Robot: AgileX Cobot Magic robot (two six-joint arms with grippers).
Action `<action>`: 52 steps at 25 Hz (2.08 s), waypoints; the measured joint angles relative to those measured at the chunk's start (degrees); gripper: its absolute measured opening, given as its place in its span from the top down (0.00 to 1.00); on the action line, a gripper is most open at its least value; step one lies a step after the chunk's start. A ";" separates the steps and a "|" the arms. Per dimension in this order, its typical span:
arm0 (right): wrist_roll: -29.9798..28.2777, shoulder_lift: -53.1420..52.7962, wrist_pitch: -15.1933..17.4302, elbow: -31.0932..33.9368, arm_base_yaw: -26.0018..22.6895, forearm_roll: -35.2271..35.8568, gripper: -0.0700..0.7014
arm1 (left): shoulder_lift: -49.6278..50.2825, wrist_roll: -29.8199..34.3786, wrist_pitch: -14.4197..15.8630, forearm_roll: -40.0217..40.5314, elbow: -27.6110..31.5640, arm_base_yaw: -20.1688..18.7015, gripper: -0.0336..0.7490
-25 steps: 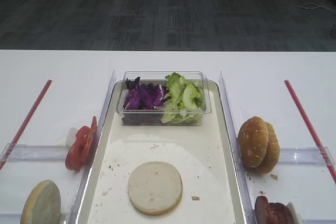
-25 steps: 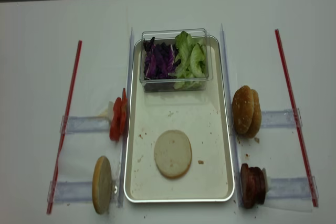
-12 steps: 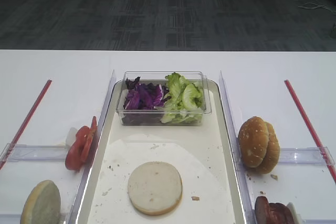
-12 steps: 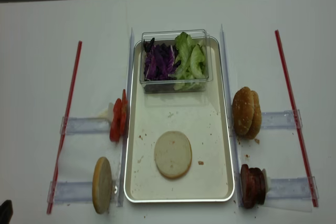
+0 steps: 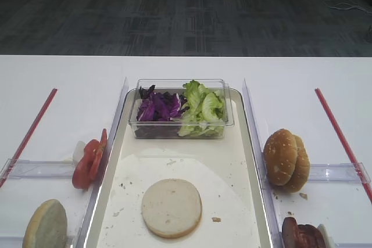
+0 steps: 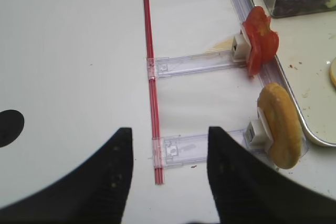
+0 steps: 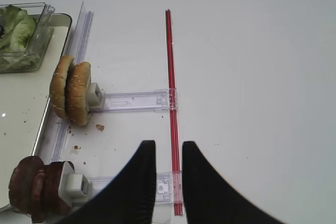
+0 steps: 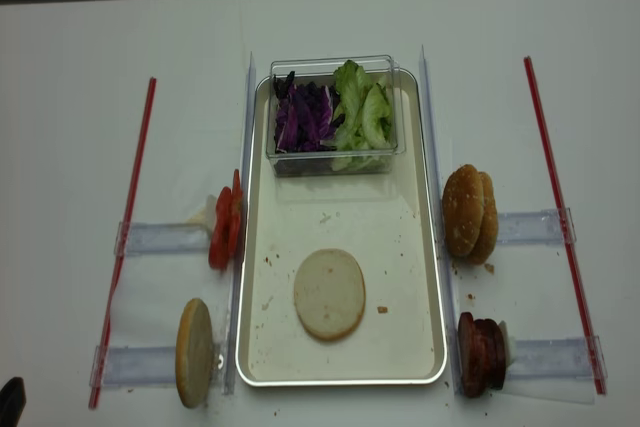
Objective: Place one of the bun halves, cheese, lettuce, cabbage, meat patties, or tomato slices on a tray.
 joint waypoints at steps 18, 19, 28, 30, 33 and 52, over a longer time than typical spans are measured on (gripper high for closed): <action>0.00 0.00 0.00 0.00 0.00 0.00 0.71 | 0.00 0.00 0.00 0.00 0.00 0.00 0.52; 0.00 0.00 0.00 0.00 0.00 0.00 0.71 | 0.00 0.00 0.00 0.00 0.00 0.00 0.52; 0.00 0.00 0.00 0.00 0.00 0.00 0.71 | 0.00 0.00 -0.14 0.00 0.00 0.00 0.52; -0.11 0.00 0.00 0.00 0.00 0.00 0.71 | 0.00 0.00 -0.14 0.00 0.00 0.00 0.52; -0.11 0.00 0.00 0.00 0.00 0.00 0.71 | 0.00 0.00 -0.14 0.00 0.00 0.02 0.53; -0.11 0.00 -0.10 0.00 0.00 0.00 0.71 | 0.00 0.00 -0.14 0.00 0.00 0.12 0.55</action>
